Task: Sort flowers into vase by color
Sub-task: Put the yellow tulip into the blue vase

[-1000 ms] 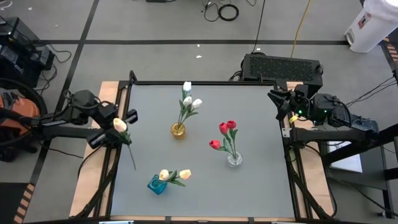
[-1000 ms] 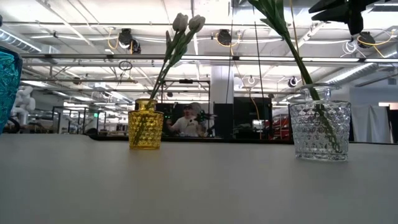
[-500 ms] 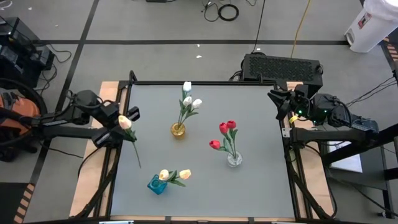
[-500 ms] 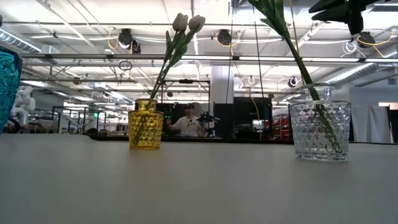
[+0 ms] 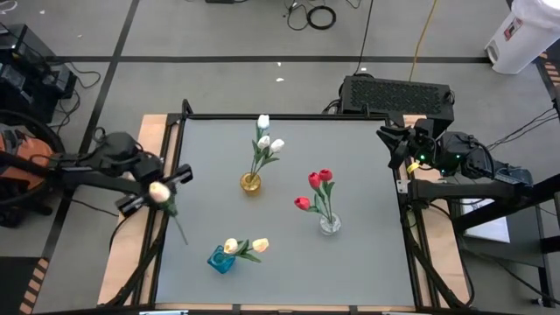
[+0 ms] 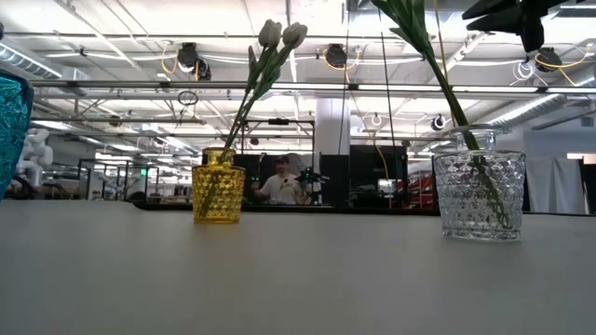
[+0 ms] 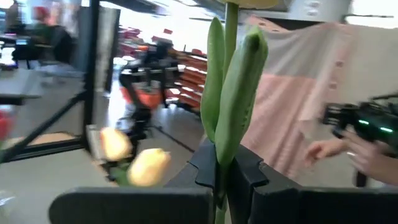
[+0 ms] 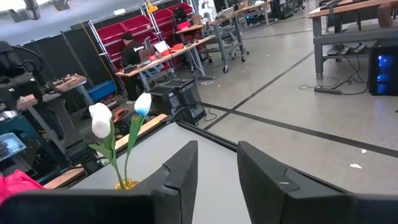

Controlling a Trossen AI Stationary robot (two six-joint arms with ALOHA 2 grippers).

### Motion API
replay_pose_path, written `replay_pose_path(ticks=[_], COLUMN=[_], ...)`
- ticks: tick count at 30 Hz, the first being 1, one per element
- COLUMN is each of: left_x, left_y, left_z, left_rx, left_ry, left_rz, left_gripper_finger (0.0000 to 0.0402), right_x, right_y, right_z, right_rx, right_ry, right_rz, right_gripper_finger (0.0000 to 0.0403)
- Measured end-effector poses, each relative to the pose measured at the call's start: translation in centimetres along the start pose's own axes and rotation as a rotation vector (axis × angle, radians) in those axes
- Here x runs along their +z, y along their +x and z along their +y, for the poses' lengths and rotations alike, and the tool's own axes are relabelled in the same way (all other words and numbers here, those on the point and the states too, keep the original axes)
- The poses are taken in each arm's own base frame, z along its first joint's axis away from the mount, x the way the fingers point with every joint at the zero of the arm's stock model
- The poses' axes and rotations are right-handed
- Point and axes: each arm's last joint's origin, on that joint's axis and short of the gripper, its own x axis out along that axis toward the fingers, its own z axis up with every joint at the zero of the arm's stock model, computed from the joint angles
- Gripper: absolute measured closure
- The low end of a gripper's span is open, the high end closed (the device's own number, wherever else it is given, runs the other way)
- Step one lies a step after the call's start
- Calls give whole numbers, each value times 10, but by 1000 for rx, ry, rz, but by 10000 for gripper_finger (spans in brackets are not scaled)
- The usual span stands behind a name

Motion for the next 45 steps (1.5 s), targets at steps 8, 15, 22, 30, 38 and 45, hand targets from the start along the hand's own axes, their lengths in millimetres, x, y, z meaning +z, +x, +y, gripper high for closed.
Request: replay_pose_path(ticks=[8, 15, 22, 30, 38, 45], left_x=[-5, -9, -7, -8, -13, -18], left_y=[12, 22, 32, 53, 69, 76], left_z=[-22, -24, -16, -4, 6, 11], left_rx=[-188, -183, -104, -104, -102, -97], left_ry=[35, 39, 47, 60, 77, 138], left_rz=[25, 37, 6, -16, -5, 20], left_gripper_finger=[386, 386, 386, 386, 386, 386], right_x=[0, 0, 0, 0, 0, 0], right_y=[0, 0, 0, 0, 0, 0], right_z=[0, 0, 0, 0, 0, 0], right_rx=[0, 0, 0, 0, 0, 0], right_ry=[0, 0, 0, 0, 0, 0], right_rz=[0, 0, 0, 0, 0, 0], right_gripper_finger=[298, 298, 298, 298, 298, 298])
